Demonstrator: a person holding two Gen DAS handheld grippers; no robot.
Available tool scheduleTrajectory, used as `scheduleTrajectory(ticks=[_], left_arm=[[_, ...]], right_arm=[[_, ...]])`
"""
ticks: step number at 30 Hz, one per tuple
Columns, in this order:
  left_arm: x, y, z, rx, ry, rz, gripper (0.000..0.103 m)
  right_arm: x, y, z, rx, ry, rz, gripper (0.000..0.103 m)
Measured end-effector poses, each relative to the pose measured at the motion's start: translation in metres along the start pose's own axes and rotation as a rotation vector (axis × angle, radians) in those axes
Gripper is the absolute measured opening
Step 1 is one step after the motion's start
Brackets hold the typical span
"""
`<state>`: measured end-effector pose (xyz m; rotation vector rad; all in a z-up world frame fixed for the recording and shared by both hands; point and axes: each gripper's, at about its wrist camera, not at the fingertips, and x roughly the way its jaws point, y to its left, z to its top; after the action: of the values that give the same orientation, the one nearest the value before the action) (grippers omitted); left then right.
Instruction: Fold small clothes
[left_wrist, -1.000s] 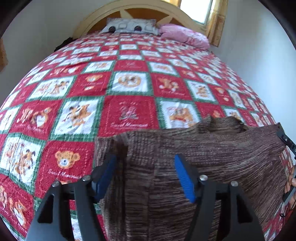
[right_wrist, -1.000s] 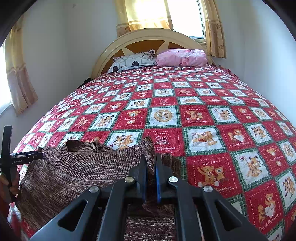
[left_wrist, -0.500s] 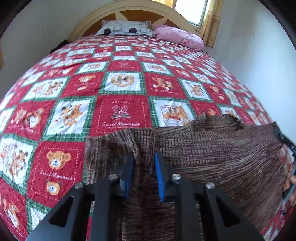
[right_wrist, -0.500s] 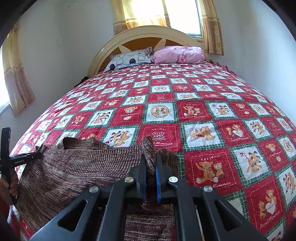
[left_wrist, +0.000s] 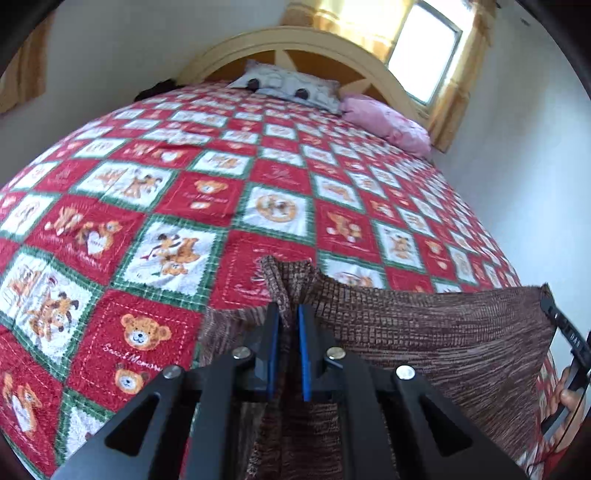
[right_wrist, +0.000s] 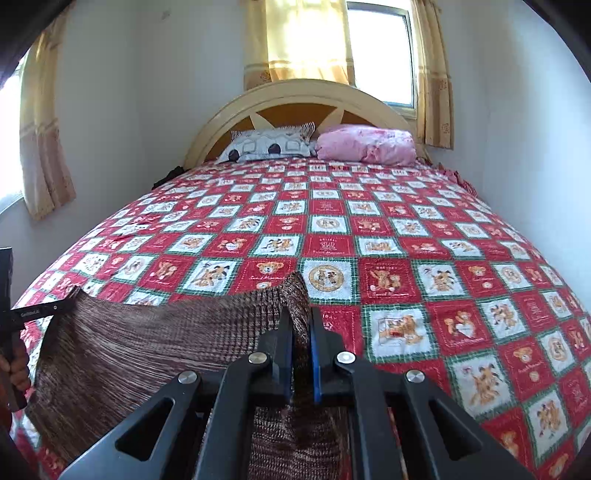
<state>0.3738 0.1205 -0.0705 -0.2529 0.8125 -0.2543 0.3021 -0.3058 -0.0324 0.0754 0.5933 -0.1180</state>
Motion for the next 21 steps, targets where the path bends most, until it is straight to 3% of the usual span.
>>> scheduleTrajectory(ticks=[6,9,13,14,15,17,19,21], left_arm=[[0.033,0.004,-0.013,0.009,0.051,0.088,0.011],[0.035,0.003,-0.012,0.017,0.063,0.121,0.019],[0.037,0.002,-0.011,0.027,0.07,0.13,0.021],[0.035,0.002,-0.011,0.028,0.071,0.13,0.022],[0.031,0.002,-0.01,0.037,0.082,0.129,0.025],[0.018,0.003,-0.012,0.058,0.106,0.111,0.038],[-0.004,0.004,-0.02,0.054,0.07,0.101,0.061],[-0.031,0.001,-0.033,0.048,0.006,0.105,0.07]], right_arm=[[0.07,-0.006,-0.03,0.028,0.154,0.004,0.007],[0.088,-0.013,-0.039,0.058,0.219,0.022,0.009],[0.089,-0.026,-0.041,0.133,0.236,0.017,0.035],[0.086,-0.032,-0.04,0.174,0.238,0.029,0.035],[0.078,-0.039,-0.038,0.211,0.224,0.038,0.035],[0.036,-0.055,-0.031,0.29,0.085,0.002,0.035],[-0.003,-0.06,-0.03,0.285,-0.009,-0.046,0.035],[-0.038,-0.054,-0.039,0.218,-0.013,-0.1,0.035]])
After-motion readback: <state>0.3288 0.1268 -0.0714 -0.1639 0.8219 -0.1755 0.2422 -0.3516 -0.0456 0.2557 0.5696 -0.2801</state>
